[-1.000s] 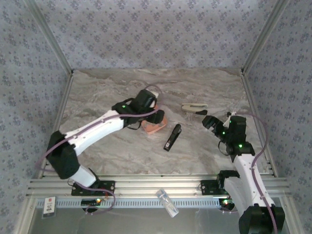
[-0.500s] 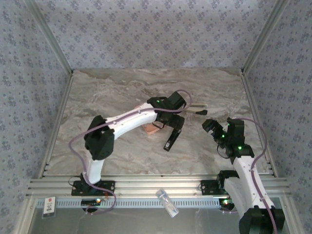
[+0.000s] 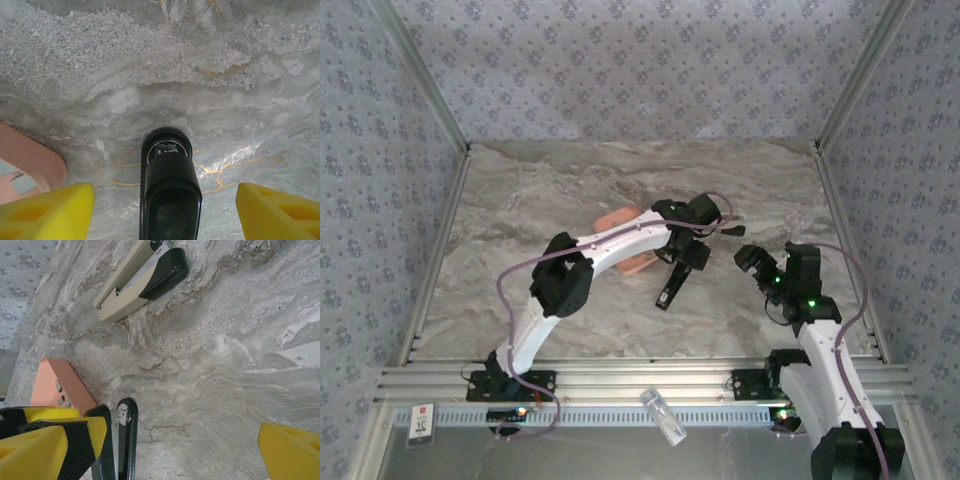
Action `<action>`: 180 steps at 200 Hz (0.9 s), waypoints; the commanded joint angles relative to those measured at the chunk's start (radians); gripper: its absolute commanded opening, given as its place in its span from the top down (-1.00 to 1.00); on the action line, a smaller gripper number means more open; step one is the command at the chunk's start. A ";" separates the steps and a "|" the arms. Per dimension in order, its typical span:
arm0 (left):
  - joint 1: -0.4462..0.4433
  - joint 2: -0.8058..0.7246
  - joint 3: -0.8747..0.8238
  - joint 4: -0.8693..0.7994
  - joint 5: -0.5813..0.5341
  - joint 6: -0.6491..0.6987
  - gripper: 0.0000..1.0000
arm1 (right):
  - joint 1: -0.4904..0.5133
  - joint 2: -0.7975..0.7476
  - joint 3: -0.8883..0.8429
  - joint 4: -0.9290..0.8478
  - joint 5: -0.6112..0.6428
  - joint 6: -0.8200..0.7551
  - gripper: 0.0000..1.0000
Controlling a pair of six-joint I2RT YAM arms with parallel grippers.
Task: Load the staples into the stapler
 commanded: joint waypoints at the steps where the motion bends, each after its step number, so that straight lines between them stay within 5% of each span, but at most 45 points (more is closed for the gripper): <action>1: -0.006 0.036 0.043 -0.035 -0.018 0.013 -0.40 | 0.008 -0.011 -0.003 -0.018 -0.010 0.012 -1.00; 47: -0.007 0.083 0.065 -0.034 -0.011 0.027 -0.22 | 0.010 -0.014 -0.002 -0.018 -0.010 0.010 -1.00; 79: -0.006 0.060 0.069 -0.032 -0.023 0.033 0.35 | 0.010 -0.015 -0.003 -0.018 -0.006 0.009 -1.00; 114: -0.001 -0.004 0.076 -0.038 -0.030 0.063 0.74 | 0.012 -0.014 0.000 -0.014 -0.004 0.005 -1.00; 144: 0.014 -0.129 0.014 -0.006 -0.003 0.108 1.00 | 0.028 -0.014 0.011 0.022 -0.005 -0.014 -1.00; 180: 0.049 -0.393 -0.262 0.188 0.095 0.202 1.00 | 0.091 0.010 0.031 0.133 0.015 -0.110 -1.00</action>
